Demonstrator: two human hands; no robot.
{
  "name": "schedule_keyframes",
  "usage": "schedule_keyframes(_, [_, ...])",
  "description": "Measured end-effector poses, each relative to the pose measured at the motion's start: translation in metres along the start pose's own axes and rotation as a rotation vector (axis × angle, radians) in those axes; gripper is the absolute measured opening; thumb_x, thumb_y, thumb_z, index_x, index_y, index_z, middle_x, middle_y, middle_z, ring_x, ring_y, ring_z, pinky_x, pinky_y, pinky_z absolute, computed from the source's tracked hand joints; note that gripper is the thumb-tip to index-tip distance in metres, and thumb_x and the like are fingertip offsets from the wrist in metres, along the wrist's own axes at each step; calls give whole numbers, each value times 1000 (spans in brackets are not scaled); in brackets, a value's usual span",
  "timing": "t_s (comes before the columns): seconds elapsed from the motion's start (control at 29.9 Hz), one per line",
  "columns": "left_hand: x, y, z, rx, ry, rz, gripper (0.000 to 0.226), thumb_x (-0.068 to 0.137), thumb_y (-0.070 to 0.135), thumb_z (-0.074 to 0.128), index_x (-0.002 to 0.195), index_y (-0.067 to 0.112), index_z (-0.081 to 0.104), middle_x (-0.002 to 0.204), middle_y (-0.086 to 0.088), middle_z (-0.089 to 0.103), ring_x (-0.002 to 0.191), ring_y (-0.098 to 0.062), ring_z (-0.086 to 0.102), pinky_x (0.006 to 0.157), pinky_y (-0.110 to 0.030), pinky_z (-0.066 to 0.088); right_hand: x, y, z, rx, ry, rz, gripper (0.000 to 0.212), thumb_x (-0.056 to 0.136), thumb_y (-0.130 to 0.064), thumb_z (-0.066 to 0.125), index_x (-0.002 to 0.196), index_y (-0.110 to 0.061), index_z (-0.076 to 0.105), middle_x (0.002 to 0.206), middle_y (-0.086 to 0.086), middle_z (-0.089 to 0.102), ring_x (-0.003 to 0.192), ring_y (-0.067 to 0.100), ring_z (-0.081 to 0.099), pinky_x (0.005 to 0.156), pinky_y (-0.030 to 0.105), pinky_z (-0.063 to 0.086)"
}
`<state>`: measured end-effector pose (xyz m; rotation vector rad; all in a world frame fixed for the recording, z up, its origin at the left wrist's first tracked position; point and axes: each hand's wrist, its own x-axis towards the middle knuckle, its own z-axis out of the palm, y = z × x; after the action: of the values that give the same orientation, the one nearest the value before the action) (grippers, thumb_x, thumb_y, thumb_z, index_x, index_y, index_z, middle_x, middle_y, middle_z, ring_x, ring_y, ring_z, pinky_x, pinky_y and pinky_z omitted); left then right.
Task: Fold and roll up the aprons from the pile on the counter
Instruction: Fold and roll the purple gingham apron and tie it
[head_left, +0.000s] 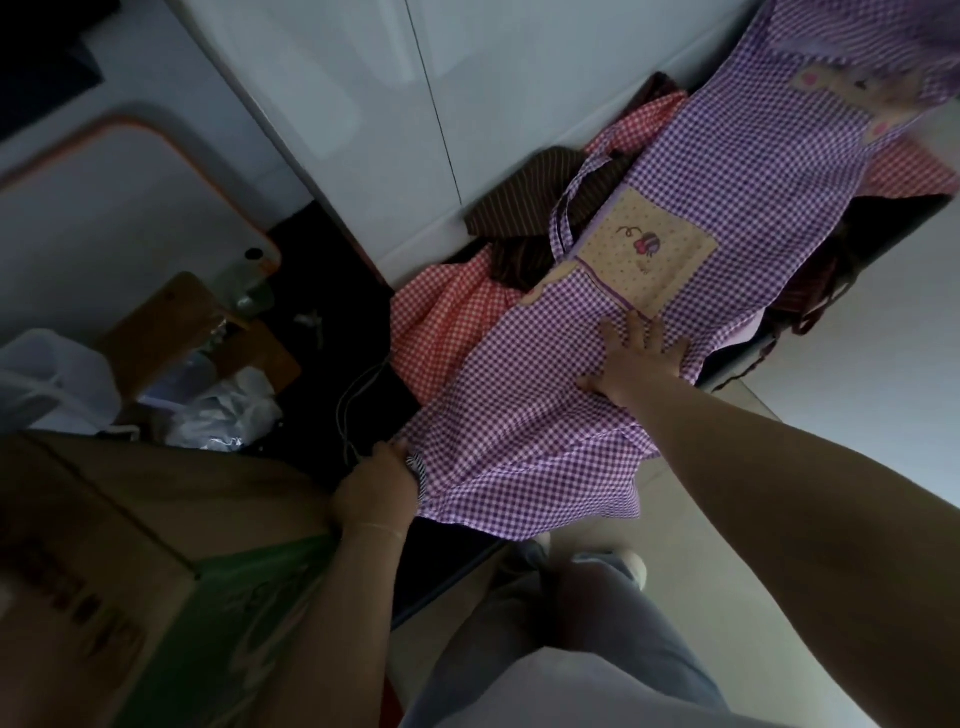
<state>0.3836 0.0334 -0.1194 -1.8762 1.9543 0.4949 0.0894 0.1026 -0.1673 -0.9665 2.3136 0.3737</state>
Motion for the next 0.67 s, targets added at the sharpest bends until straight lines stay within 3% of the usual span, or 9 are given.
schedule_keyframes(0.07, [1, 1, 0, 127, -105, -5, 57, 101, 46, 10, 138, 13, 38, 126, -13, 55, 110, -31, 55, 82, -40, 40, -1, 0, 0, -9, 4, -4, 101, 82, -75, 41, 149, -29, -20, 158, 6, -21, 145, 37, -12, 113, 63, 0])
schedule_keyframes(0.17, [13, 5, -1, -331, -199, -115, 80, 93, 66, 9, 119, 8, 57, 115, -18, 62, 107, -34, 58, 94, -44, 42, 0, -1, 0, -24, -1, -6, 102, 82, -76, 39, 148, -29, -21, 158, 6, -22, 145, 37, -13, 114, 63, 0])
schedule_keyframes(0.23, [17, 8, 2, -744, -236, -55, 68, 88, 69, 36, 94, 6, 61, 90, -15, 62, 82, -30, 60, 78, -41, 46, 0, 0, 1, -21, -1, -9, 101, 82, -76, 38, 148, -28, -22, 158, 6, -22, 145, 38, -13, 113, 63, -1])
schedule_keyframes(0.3, [9, 11, 11, -903, -98, 30, 41, 88, 47, 59, 106, 9, 54, 99, -4, 58, 82, -25, 57, 76, -41, 49, 0, 1, 2, -9, 3, -18, 101, 82, -76, 39, 149, -28, -21, 158, 6, -22, 145, 38, -14, 113, 64, -1])
schedule_keyframes(0.37, [5, 12, 20, -724, 153, 100, 38, 97, 24, 51, 132, 17, 39, 109, 2, 51, 88, -24, 55, 76, -42, 51, 0, 2, 3, -4, 6, -25, 101, 83, -75, 39, 149, -28, -21, 158, 7, -22, 145, 37, -14, 113, 64, -1])
schedule_keyframes(0.44, [6, 12, 25, -620, 281, 113, 38, 98, 18, 46, 133, 19, 33, 108, -2, 54, 86, -27, 57, 74, -45, 52, 0, 3, 3, -4, 13, -28, 100, 83, -75, 39, 149, -28, -21, 158, 7, -22, 145, 38, -14, 113, 64, -2])
schedule_keyframes(0.54, [15, 12, 32, -575, 378, 37, 42, 93, 13, 53, 132, 10, 37, 129, -16, 49, 114, -36, 50, 92, -52, 47, 0, 4, 3, 5, 16, -33, 100, 83, -75, 39, 149, -28, -20, 158, 6, -21, 145, 37, -14, 113, 63, -3])
schedule_keyframes(0.6, [19, 15, 34, -367, 450, 145, 50, 93, 20, 54, 139, 8, 37, 147, -15, 35, 133, -35, 34, 107, -51, 34, 1, 4, 4, 8, 12, -31, 101, 82, -75, 39, 149, -29, -20, 158, 6, -22, 145, 37, -14, 113, 63, -3])
schedule_keyframes(0.67, [24, 22, 34, -227, 326, 299, 65, 95, 42, 49, 148, 13, 26, 156, -10, 22, 142, -31, 21, 115, -49, 19, 2, 5, 5, 2, 6, -31, 102, 82, -76, 39, 149, -29, -21, 158, 6, -23, 144, 37, -15, 113, 63, -2])
